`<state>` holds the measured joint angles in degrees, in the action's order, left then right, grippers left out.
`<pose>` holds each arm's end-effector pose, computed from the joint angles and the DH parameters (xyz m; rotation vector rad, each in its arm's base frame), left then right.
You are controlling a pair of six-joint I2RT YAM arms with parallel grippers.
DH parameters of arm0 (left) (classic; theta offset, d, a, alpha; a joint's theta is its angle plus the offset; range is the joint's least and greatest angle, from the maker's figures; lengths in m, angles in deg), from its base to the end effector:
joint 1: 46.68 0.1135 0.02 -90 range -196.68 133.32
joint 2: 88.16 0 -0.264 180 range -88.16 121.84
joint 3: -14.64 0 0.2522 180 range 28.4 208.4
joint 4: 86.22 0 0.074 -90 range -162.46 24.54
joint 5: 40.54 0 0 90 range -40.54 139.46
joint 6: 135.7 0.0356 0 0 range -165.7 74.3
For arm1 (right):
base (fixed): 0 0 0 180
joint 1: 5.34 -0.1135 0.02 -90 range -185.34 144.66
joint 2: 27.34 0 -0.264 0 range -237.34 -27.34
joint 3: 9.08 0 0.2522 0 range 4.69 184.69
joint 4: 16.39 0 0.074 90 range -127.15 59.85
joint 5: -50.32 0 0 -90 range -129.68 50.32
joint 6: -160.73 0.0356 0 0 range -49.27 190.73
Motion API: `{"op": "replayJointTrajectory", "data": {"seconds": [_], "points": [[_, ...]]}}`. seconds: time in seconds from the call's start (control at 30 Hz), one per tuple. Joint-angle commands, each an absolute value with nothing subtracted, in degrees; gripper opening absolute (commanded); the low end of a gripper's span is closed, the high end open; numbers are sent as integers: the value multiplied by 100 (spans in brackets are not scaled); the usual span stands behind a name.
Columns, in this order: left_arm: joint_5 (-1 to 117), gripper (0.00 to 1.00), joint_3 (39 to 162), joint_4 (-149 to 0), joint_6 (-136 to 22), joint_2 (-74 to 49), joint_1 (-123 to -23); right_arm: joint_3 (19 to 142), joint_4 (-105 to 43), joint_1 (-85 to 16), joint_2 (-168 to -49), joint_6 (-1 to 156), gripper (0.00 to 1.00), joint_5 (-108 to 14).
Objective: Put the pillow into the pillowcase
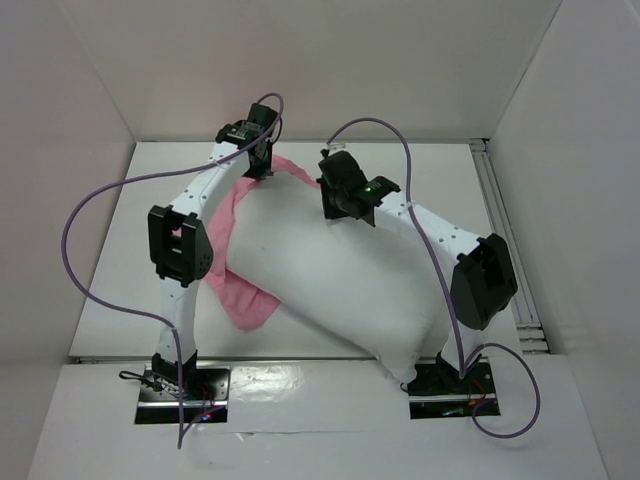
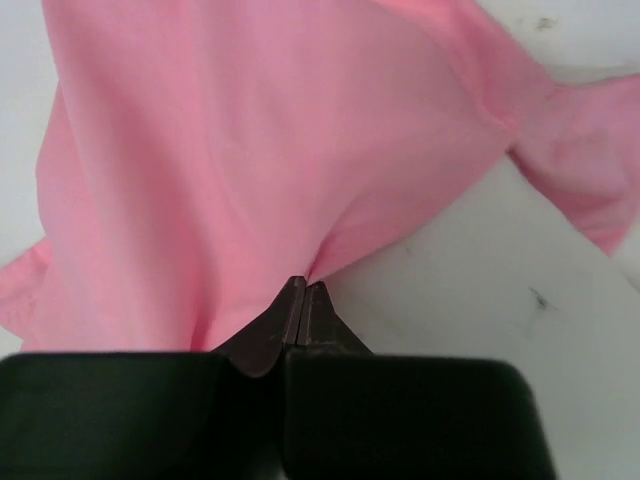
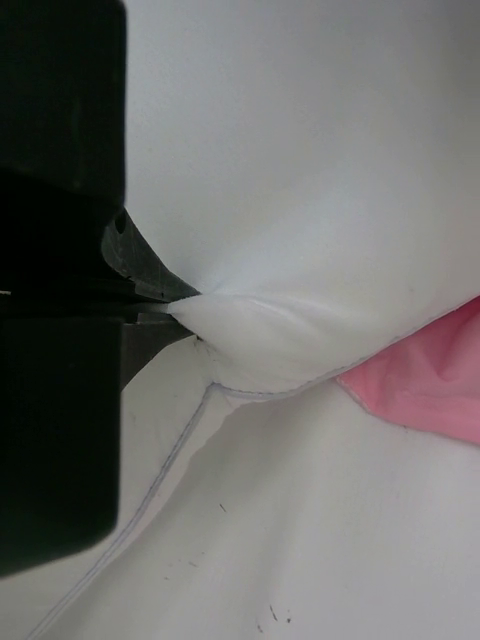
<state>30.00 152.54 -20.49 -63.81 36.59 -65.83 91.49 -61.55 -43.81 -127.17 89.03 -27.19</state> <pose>0.4587 -0.1467 0.3024 -0.1184 2.4184 0.1312 0.3140 0.2397 0.3008 -0.3029 2.3159 0.2414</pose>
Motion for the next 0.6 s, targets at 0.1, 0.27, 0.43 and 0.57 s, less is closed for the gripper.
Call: {"op": "replayJointTrajectory", "data": {"seconds": [0.1,0.27,0.43,0.57], "points": [[4716,0,14750,-2877,-6582,1945,-6820,9311,-5995,-4550,-12543,8998,0,-2676],[6464,0,14477,-3149,-7364,1573,-7146,9065,-5249,-4602,-12331,9112,0,-2676],[6880,0,14126,-3396,-8111,1389,-7637,8573,-4194,-4603,-11824,9428,0,-2316],[6002,0,13292,-3344,-8463,1274,-7446,7792,-3359,-4603,-11104,9700,0,-1861]]}}
